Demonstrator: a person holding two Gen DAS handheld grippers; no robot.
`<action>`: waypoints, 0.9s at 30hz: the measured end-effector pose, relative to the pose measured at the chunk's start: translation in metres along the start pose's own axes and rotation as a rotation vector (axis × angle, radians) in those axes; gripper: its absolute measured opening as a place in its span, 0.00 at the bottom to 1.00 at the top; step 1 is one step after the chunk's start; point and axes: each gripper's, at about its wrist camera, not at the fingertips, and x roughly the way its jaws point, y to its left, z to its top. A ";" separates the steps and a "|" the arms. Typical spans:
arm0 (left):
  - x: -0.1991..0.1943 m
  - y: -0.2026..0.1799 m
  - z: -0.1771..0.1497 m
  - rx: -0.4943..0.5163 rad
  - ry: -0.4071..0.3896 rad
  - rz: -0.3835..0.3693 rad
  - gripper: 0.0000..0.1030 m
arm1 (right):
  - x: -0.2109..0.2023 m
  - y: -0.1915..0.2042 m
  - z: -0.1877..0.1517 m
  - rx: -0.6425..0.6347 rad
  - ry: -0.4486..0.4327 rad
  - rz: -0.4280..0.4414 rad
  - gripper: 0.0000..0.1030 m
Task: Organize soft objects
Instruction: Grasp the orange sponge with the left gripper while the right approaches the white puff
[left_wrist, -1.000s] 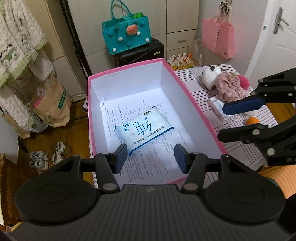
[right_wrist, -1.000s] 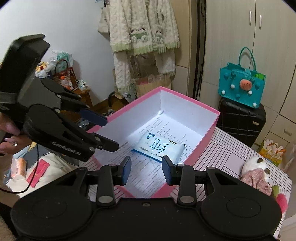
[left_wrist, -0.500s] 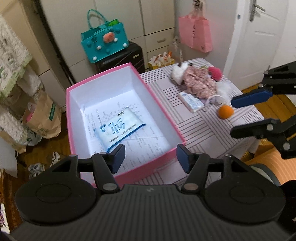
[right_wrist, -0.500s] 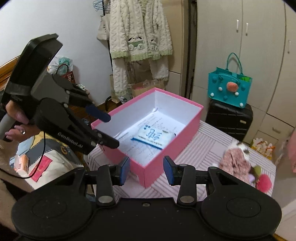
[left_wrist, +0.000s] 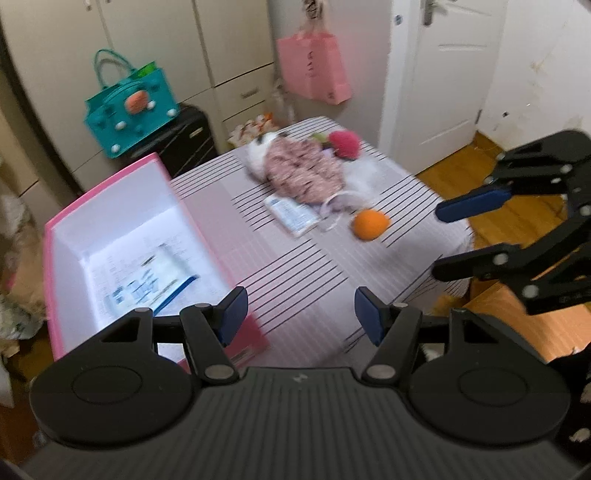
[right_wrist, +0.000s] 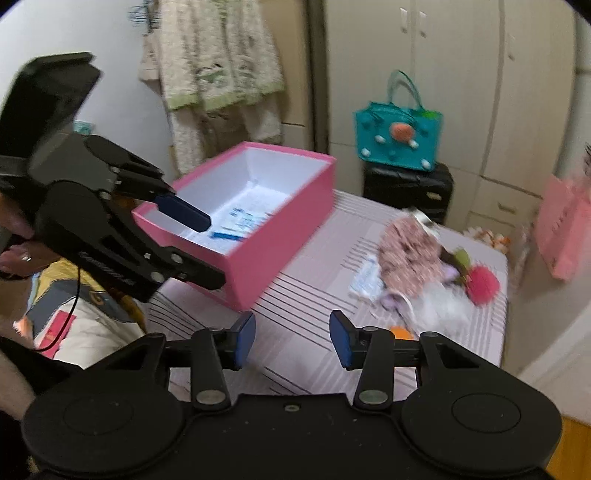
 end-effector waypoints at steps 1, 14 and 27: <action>0.003 -0.003 0.001 0.001 -0.009 -0.013 0.61 | 0.002 -0.007 -0.004 0.018 0.004 -0.009 0.48; 0.062 -0.027 0.012 -0.073 -0.082 -0.062 0.61 | 0.038 -0.068 -0.035 0.046 0.026 -0.142 0.54; 0.144 -0.052 0.022 -0.134 -0.084 -0.145 0.61 | 0.078 -0.135 -0.031 0.107 -0.023 -0.094 0.68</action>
